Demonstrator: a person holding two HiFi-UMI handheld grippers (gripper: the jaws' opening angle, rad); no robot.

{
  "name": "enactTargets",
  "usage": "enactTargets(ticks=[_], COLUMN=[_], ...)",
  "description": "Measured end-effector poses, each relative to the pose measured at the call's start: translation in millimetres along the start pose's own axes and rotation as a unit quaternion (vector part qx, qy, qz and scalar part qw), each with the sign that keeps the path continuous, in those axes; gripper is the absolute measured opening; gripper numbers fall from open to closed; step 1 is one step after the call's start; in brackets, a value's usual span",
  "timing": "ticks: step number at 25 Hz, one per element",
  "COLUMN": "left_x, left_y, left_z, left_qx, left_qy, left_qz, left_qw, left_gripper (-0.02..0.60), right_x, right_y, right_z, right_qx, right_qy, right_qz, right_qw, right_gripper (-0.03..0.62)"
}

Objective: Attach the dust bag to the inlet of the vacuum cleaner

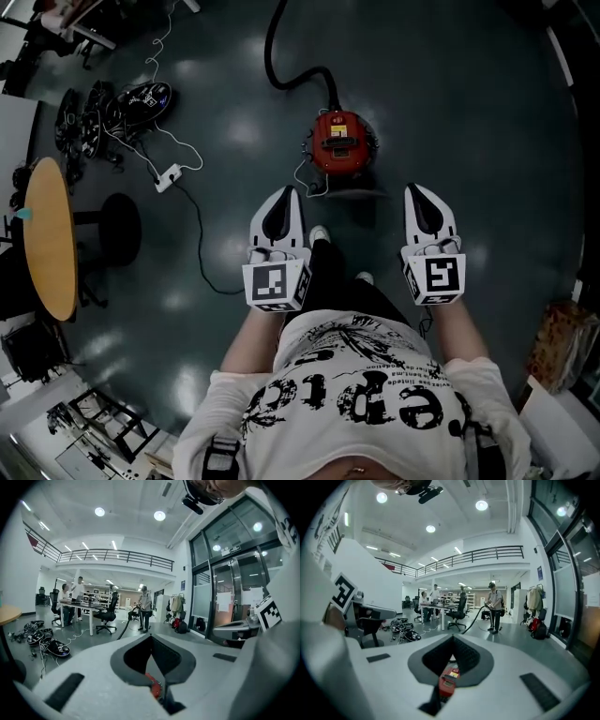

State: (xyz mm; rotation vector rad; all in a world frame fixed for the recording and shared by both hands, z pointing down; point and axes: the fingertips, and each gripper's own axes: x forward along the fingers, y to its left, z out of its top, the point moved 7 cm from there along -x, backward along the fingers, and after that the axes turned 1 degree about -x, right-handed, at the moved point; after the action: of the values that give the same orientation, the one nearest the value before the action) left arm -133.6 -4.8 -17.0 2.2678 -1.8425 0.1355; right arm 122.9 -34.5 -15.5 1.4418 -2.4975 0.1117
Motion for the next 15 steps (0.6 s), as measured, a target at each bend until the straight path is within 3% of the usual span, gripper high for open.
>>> enactTargets(ticks=[4,9,15], left_x=[-42,-83,-121], left_y=[-27,-64,-77], left_z=[11,7,8], left_qx=[0.002,0.04,0.038], left_qy=[-0.011,-0.014,-0.043], left_qz=[0.001,-0.036,-0.026], left_qw=[0.9999,0.9984,0.998], left_gripper=[0.005,0.005,0.005], right_x=[-45,-100,-139], right_y=[4,5,17], right_z=[8,8,4], right_qx=[-0.003,-0.001,-0.008], right_qy=[-0.019,-0.025,-0.044], right_qz=[0.008,0.004,0.01], right_qw=[1.0,1.0,0.999], right_gripper=[0.002,0.002,0.002])
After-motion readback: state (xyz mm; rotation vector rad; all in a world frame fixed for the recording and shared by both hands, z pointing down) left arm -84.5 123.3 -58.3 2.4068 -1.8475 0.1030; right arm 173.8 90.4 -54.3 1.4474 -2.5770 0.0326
